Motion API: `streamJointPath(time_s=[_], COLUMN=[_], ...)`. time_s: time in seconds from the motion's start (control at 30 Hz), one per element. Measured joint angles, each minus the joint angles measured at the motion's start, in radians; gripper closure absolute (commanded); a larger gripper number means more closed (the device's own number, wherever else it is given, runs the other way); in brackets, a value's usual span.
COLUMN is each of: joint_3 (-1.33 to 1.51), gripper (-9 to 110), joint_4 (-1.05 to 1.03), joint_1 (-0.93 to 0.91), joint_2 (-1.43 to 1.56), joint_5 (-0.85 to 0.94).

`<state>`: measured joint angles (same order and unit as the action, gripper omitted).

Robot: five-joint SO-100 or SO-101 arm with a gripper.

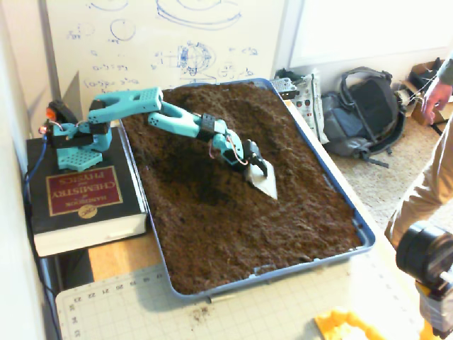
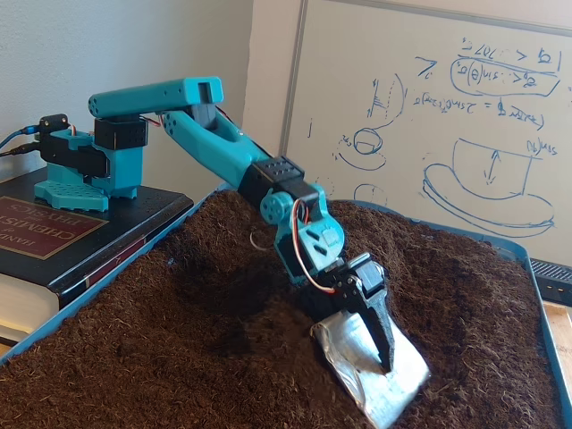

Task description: Build a berm.

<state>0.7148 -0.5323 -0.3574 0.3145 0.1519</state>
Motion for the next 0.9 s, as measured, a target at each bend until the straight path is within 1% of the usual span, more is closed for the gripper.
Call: streamJointPath(time_s=[0.07, 0.17, 0.57, 0.9], joint_3=[-0.008, -0.014, -0.009, 0.031], gripper=[101, 101, 101, 101], joint_4=[-0.083, -0.155, -0.336, -0.393], joint_1=[0.000, 0.000, 0.002, 0.002], joint_2=[0.015, 0.031, 0.112, 0.187], joint_5=[0.011, 0.014, 0.015, 0.011])
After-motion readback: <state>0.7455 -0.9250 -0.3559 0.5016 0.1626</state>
